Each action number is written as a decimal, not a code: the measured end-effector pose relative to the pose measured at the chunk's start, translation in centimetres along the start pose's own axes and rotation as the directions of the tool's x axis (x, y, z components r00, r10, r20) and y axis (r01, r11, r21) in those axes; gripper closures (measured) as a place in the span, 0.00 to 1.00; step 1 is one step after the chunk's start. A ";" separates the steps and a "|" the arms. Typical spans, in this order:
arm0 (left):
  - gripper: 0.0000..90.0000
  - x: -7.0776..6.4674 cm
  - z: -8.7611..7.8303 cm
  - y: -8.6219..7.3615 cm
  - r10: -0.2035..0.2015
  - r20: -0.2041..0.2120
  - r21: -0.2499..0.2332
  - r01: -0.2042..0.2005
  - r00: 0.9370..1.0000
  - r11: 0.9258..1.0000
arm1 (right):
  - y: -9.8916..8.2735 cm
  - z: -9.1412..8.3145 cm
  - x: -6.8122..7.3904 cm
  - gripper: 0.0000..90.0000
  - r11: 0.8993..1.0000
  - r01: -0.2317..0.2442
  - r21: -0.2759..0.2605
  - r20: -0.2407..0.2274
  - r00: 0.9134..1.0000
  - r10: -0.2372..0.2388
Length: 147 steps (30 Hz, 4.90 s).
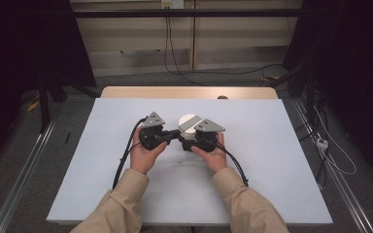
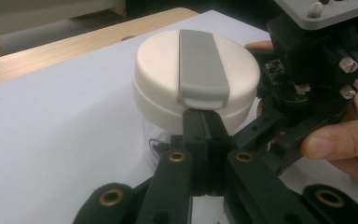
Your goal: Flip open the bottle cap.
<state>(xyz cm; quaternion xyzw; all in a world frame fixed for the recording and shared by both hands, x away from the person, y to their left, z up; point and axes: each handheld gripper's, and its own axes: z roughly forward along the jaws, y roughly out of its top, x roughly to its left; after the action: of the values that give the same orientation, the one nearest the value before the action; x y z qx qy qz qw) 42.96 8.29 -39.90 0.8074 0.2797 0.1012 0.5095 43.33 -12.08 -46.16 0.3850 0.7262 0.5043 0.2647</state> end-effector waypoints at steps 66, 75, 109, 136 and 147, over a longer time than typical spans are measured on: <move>1.00 -0.6 1.5 6.0 0.034 0.000 -0.039 -0.034 0.999 0.999 | 0.0 0.0 0.0 0.21 1.000 -0.001 0.001 0.001 1.000 0.001; 1.00 -0.6 2.0 6.6 0.037 0.001 -0.043 -0.037 0.999 0.998 | 0.0 0.0 0.0 0.21 1.000 0.002 0.001 0.001 1.000 -0.002; 1.00 -0.2 3.8 7.8 0.035 0.021 -0.062 -0.034 0.999 0.997 | 0.0 0.1 0.0 0.21 1.000 0.003 0.000 -0.001 1.000 -0.003; 1.00 0.1 5.1 8.7 0.062 0.037 -0.036 -0.060 0.997 0.998 | 0.0 0.1 0.0 0.21 1.000 0.005 0.002 -0.001 1.000 -0.005; 1.00 0.0 5.7 9.0 0.065 0.039 -0.029 -0.064 0.997 0.998 | 0.0 0.1 -0.1 0.21 1.000 0.005 0.003 -0.002 1.000 -0.005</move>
<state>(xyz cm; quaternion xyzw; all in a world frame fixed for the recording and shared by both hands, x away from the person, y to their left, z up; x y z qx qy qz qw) 48.66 1.02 -34.63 0.8108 0.2418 0.1050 0.5226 43.40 -12.09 -46.21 0.3829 0.7282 0.5030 0.2649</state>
